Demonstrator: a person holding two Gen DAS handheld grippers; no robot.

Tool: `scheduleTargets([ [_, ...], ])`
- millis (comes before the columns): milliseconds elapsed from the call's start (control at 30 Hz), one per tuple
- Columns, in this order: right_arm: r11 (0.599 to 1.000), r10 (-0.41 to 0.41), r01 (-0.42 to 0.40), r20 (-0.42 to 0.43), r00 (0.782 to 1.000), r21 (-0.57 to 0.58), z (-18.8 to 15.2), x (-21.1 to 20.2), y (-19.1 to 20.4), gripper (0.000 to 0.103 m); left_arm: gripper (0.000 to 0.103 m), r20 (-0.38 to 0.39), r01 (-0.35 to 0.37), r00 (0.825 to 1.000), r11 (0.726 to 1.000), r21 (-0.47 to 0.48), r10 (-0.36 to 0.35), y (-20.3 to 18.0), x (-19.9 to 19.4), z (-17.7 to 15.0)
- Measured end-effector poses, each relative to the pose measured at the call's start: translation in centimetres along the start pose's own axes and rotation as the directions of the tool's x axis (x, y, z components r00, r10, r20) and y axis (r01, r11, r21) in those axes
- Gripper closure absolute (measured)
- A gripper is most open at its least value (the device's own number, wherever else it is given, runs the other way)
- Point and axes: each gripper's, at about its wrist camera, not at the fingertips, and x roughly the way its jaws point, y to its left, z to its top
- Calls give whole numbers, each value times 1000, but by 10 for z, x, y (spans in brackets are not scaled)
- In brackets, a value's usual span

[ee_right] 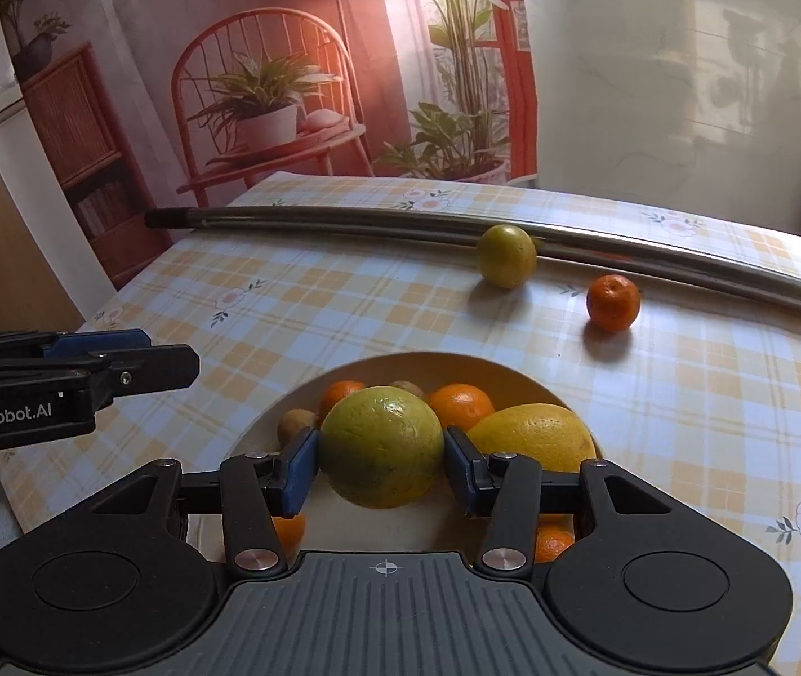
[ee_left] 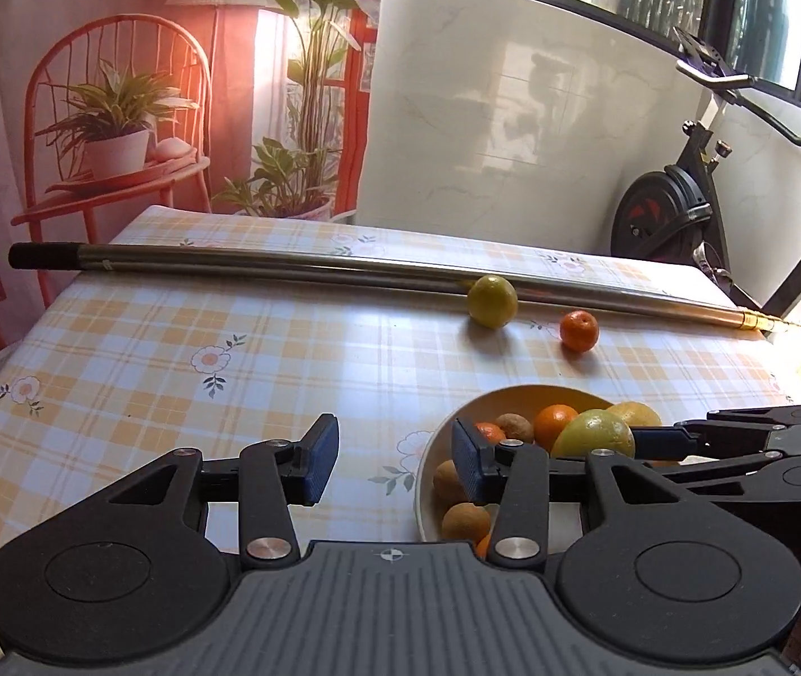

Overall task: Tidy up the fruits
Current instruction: 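Lower the mandarin onto the plate and open the left tool, then lower the green citrus onto the plate and open the right tool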

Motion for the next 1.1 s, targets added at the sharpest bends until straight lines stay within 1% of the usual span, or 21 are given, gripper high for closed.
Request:
scheduleTargets([
  [33, 1000, 4, -4, -17, 1000, -14, 1, 5, 4, 59, 50, 12, -23, 1000, 1000, -15, 24, 3, -1, 1],
  [100, 999, 14, -15, -43, 999, -29, 2, 13, 9, 59, 50, 25, -56, 998, 997, -49, 58, 10, -1, 5],
  [167, 999, 15, -17, -62, 998, -38, 2, 18, 11, 59, 50, 24, -68, 997, 995, -78, 70, 15, 0, 6],
  [267, 999, 11, -15, -82, 997, -47, 4, 23, 12, 59, 50, 21, -83, 996, 992, -97, 85, 18, 0, 7],
  [433, 999, 26, -29, -117, 993, -29, 5, 33, 12, 59, 44, 25, -63, 997, 992, -110, 67, 21, -3, 4],
  [700, 998, 43, -48, -125, 991, -37, 4, 34, 13, 58, 43, 16, -53, 998, 991, -124, 55, 22, -2, 2],
  [867, 997, 60, -64, -83, 995, -48, 7, 27, 14, 58, 43, 14, -43, 999, 992, -119, 45, 21, -2, 2],
  [967, 997, 49, -52, -55, 997, -54, 8, 21, 15, 58, 43, 16, -45, 999, 992, -120, 47, 21, -3, 2],
  [1100, 999, 22, -21, 33, 999, -31, 8, 4, 9, 58, 43, 21, -44, 999, 992, -117, 46, 20, -3, 2],
])
